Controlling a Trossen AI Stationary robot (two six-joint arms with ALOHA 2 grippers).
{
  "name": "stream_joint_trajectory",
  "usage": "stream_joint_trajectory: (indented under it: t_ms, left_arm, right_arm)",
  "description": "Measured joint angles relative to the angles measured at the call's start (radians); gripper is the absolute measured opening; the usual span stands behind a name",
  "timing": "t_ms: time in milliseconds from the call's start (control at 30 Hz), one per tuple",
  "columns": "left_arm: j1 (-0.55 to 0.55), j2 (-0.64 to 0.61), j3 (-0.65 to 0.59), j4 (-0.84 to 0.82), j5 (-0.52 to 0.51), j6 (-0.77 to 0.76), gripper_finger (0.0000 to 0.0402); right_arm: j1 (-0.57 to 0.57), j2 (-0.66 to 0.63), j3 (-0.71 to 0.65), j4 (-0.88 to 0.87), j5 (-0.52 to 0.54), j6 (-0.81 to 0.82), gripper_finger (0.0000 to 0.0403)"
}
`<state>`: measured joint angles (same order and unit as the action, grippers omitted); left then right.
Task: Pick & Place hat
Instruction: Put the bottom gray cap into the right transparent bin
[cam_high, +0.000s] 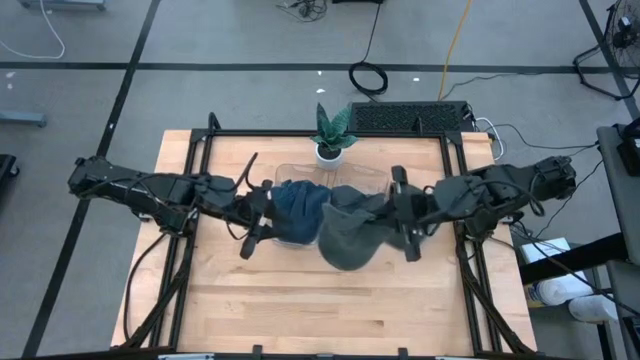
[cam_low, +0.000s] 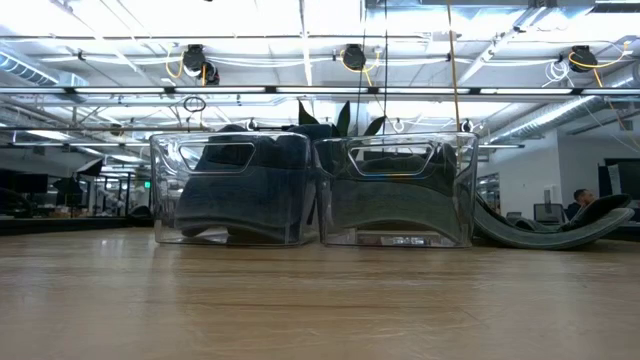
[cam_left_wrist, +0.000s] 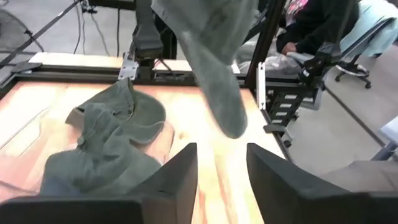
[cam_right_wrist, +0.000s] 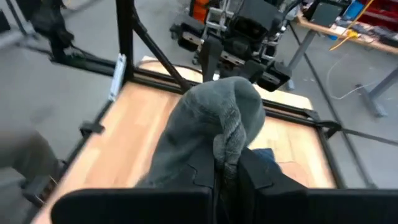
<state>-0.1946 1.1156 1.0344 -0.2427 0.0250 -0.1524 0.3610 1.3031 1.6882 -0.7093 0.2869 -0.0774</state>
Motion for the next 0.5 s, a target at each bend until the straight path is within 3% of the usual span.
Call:
stream_joint_trajectory:
  t_ms: [200,500]
  left_arm:
    - [0.006,0.0,0.0,-0.04,0.0,-0.011,0.0158]
    - [0.004,0.0,0.0,-0.043,0.0,-0.025,0.0144]
  right_arm:
    - [0.047,0.003,0.0,-0.079,0.115,-0.059,0.001]
    - [0.05,0.005,0.0,-0.172,0.316,-0.122,0.001]
